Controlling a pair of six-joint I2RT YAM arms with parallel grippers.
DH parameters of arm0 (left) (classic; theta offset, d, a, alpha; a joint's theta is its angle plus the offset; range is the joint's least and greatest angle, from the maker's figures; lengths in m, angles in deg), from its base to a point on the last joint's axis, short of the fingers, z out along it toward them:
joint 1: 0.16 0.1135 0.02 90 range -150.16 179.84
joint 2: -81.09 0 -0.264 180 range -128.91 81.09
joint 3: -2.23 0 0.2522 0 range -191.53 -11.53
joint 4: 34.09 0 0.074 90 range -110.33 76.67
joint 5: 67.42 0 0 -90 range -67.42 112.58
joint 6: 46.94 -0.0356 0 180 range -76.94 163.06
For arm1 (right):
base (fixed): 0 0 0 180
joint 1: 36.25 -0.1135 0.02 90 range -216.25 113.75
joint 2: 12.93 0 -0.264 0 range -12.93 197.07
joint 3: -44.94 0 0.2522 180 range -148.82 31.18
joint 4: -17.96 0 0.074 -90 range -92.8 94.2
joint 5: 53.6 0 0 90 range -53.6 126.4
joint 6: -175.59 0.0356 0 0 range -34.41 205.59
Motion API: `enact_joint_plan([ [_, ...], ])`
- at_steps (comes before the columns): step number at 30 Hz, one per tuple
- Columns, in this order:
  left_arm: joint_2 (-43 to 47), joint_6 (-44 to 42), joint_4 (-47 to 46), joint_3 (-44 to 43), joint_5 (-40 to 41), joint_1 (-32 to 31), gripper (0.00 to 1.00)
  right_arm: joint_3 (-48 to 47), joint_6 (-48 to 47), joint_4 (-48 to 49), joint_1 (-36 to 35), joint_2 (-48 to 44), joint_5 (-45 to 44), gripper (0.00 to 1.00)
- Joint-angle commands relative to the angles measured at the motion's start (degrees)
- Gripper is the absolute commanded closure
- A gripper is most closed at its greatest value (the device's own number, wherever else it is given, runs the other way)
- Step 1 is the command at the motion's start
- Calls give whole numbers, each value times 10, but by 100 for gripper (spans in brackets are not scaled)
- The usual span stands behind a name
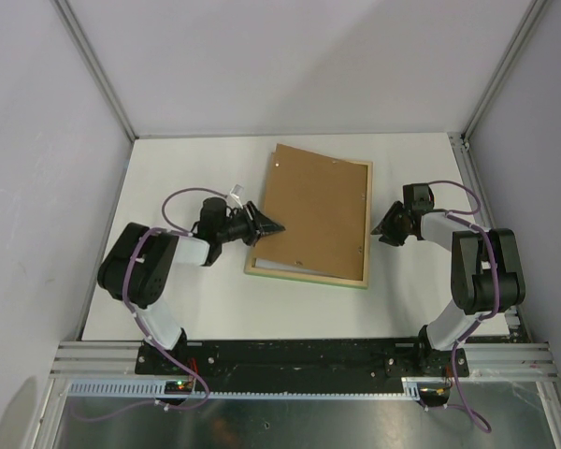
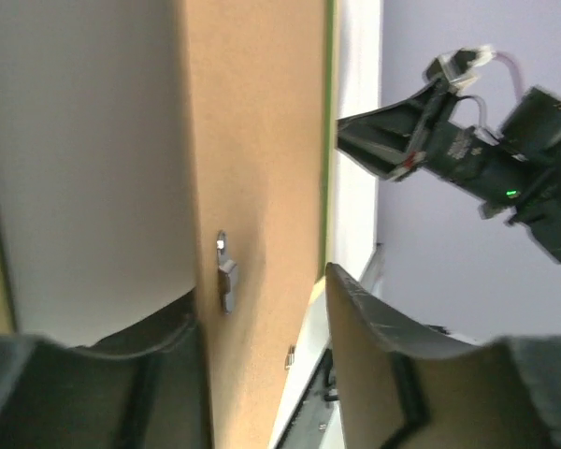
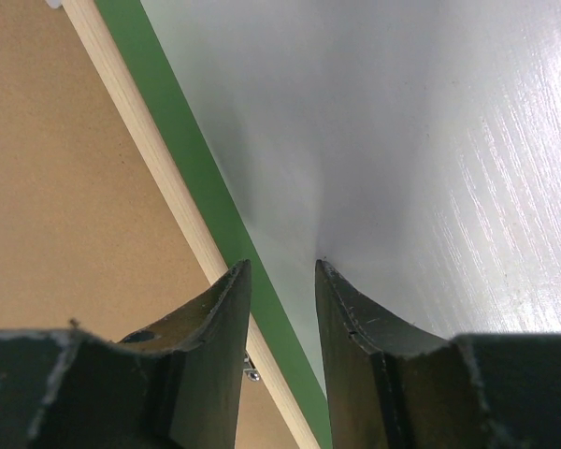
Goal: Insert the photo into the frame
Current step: Place the backboard on the frame body.
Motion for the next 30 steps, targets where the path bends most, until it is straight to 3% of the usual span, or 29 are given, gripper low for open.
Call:
enact_joint_plan([
  [1, 29, -65, 92, -28, -6, -9, 44, -14, -8, 2, -9, -3, 15, 60],
  [5, 46, -108, 172, -58, 27, -9, 26, -15, -9, 3, -9, -1, 17, 60],
  [11, 65, -181, 299, -112, 89, -12, 16, -15, -9, 5, -9, 1, 19, 60],
  [17, 69, -238, 404, -155, 148, -25, 13, -15, -10, 10, -6, 2, 24, 60],
  [30, 32, -308, 530, -230, 272, -95, 10, -15, -13, 16, 1, 5, 34, 60],
])
